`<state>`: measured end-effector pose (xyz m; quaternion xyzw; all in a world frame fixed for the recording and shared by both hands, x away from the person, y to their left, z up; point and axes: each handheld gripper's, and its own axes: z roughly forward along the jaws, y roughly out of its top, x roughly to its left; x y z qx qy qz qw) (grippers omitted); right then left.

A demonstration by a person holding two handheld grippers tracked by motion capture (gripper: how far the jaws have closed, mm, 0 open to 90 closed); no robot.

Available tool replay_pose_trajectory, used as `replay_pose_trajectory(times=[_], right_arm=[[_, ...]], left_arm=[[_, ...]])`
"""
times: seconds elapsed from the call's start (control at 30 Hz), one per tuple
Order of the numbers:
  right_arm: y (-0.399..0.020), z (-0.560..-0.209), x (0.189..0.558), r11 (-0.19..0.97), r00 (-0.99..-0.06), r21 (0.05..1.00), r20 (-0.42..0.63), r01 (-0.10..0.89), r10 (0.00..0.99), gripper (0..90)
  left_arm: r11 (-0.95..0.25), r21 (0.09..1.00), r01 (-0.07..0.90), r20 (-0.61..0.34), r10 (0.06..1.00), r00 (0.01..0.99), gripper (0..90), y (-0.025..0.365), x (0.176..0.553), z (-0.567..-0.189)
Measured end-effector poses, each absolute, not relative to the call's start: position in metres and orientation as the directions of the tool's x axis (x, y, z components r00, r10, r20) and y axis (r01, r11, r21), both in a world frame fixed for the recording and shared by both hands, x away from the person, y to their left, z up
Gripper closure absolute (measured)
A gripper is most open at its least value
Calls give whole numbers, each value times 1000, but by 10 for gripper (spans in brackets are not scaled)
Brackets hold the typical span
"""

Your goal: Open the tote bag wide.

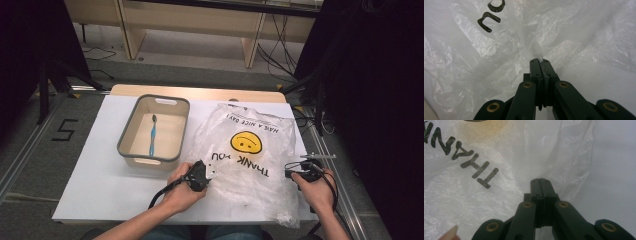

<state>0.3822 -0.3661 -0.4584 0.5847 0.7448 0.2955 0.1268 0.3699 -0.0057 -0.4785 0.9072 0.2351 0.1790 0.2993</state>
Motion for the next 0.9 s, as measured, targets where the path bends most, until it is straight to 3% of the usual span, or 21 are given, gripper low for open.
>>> replay_pose_trajectory(times=[0.37,0.5,0.6,0.67,0.8,0.9], right_arm=[[-368,-459,385,98,-242,600,164,794,956,867],[-367,-451,381,109,-240,644,120,758,963,741],[-365,-431,374,148,-238,745,15,651,971,654],[-363,-426,373,168,-253,764,-7,622,968,645],[-337,-420,371,246,-397,788,-2,564,918,641],[-312,-426,372,308,-517,768,34,561,856,628]], left_arm=[[-714,636,292,270,561,783,890,-14,385,-478],[-720,633,284,270,549,791,855,-14,385,-479],[-722,634,276,267,540,798,821,-14,384,-479],[-723,634,274,263,536,802,812,-14,383,-479],[-716,642,275,242,529,813,753,-14,380,-479],[-701,661,268,225,526,821,653,-11,375,-474]])
